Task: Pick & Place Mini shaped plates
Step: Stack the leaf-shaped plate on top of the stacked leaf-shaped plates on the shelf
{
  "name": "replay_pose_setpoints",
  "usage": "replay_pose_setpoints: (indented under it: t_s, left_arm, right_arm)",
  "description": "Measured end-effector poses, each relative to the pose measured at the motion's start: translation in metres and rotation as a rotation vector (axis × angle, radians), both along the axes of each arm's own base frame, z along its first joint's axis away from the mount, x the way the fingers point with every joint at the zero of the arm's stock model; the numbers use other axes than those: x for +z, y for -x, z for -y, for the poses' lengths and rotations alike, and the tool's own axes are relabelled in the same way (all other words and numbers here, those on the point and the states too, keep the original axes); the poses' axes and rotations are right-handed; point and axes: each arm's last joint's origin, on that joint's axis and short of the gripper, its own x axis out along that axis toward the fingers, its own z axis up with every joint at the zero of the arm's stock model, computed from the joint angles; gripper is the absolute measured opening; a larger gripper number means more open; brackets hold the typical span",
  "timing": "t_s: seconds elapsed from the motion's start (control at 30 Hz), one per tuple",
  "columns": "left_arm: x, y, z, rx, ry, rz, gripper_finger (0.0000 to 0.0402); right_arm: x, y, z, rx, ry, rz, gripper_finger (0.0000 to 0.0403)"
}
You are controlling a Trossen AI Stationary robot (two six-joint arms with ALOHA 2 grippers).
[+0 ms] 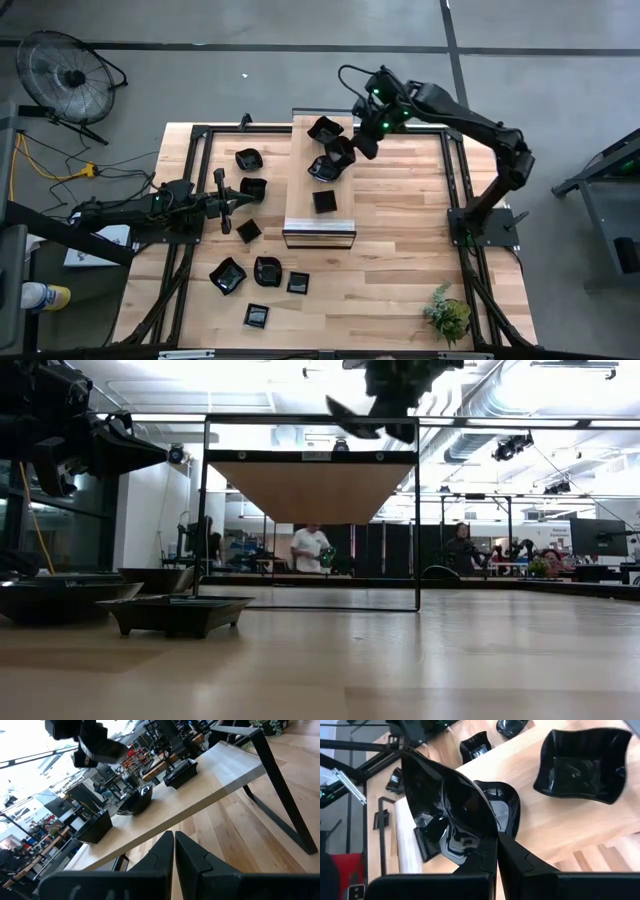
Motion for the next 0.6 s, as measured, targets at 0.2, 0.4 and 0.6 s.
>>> replay_pose_setpoints:
  t_s: [0.2, 0.4, 0.6]
  left_arm:
    - [0.000, 0.000, 0.000, 0.000, 0.000, 0.000, 0.0012]
    - [0.000, 0.000, 0.000, 0.000, 0.000, 0.000, 0.0012]
    - [0.000, 0.000, 0.000, 0.000, 0.000, 0.000, 0.0012]
  right_arm:
    - [-0.018, -0.016, 0.009, 0.046, -0.024, 0.005, 0.0000]
    - [-0.032, -0.028, 0.016, 0.054, -0.027, -0.002, 0.0000]
    - [-0.042, -0.037, 0.017, 0.098, 0.000, -0.010, 0.0000]
